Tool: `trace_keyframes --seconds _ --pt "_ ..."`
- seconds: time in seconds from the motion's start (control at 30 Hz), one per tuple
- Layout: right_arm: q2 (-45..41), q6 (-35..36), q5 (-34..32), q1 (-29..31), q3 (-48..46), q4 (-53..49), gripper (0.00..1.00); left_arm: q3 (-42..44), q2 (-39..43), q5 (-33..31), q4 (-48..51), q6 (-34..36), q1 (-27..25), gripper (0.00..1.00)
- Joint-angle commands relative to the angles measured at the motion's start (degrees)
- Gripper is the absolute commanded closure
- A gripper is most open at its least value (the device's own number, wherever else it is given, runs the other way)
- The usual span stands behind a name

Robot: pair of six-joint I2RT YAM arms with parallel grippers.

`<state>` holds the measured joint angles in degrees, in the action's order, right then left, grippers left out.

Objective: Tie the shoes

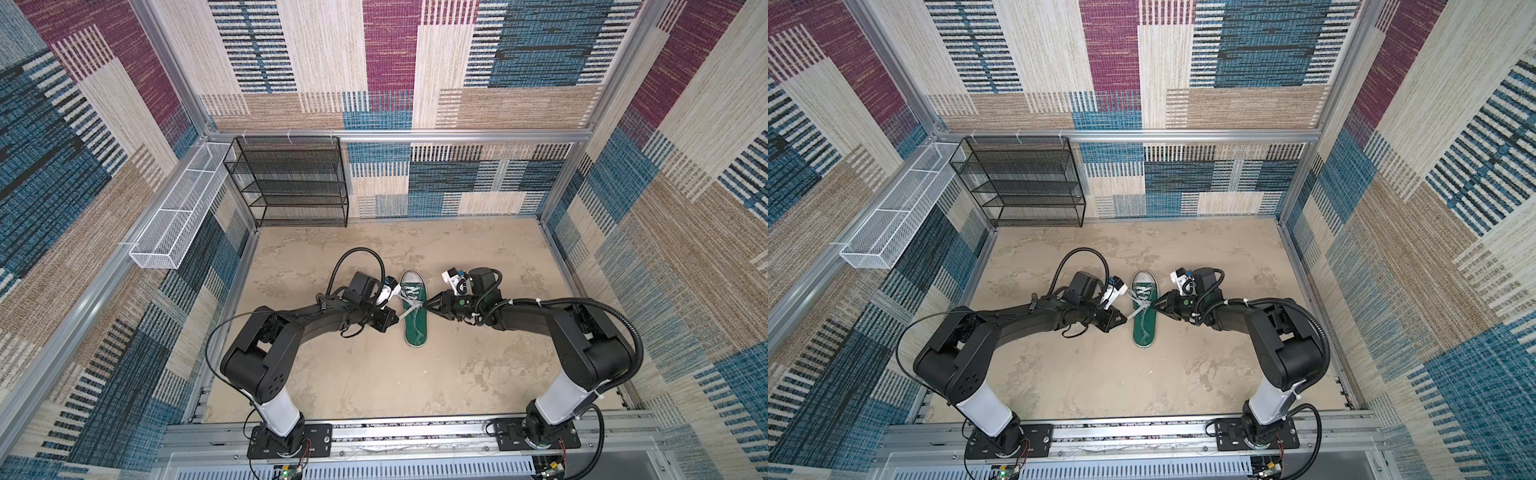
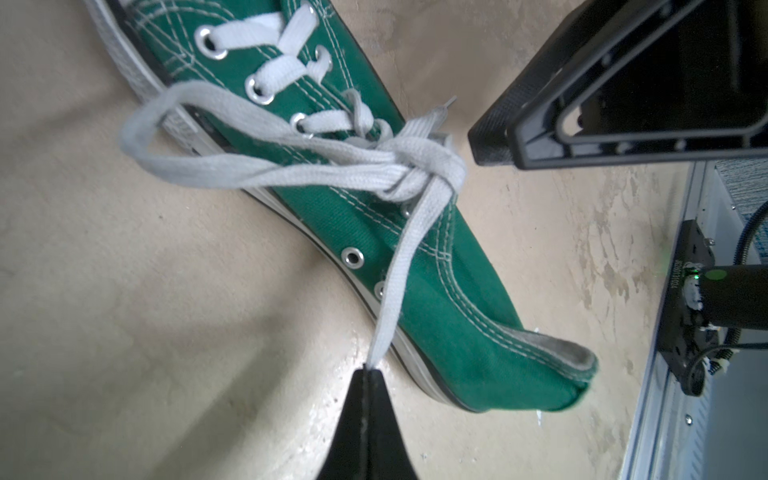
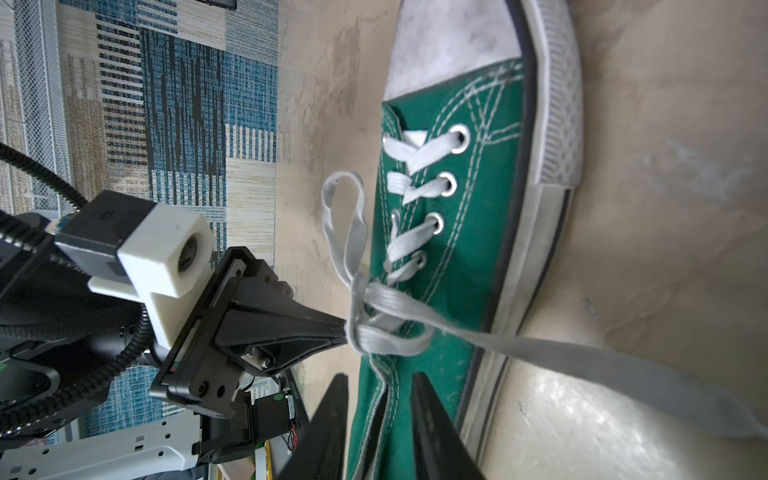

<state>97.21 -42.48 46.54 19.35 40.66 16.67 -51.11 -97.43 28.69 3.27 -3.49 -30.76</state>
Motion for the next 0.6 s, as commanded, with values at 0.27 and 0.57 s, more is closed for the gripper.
trace_keyframes --seconds 0.27,0.57 --pt "3.5 -4.4 3.3 -0.1 -0.5 9.4 0.7 0.4 0.0 0.7 0.3 -0.5 0.1 1.0" --pt "5.7 -4.7 3.8 -0.4 0.1 11.5 0.68 0.2 0.0 0.6 0.7 -0.4 0.2 1.0"
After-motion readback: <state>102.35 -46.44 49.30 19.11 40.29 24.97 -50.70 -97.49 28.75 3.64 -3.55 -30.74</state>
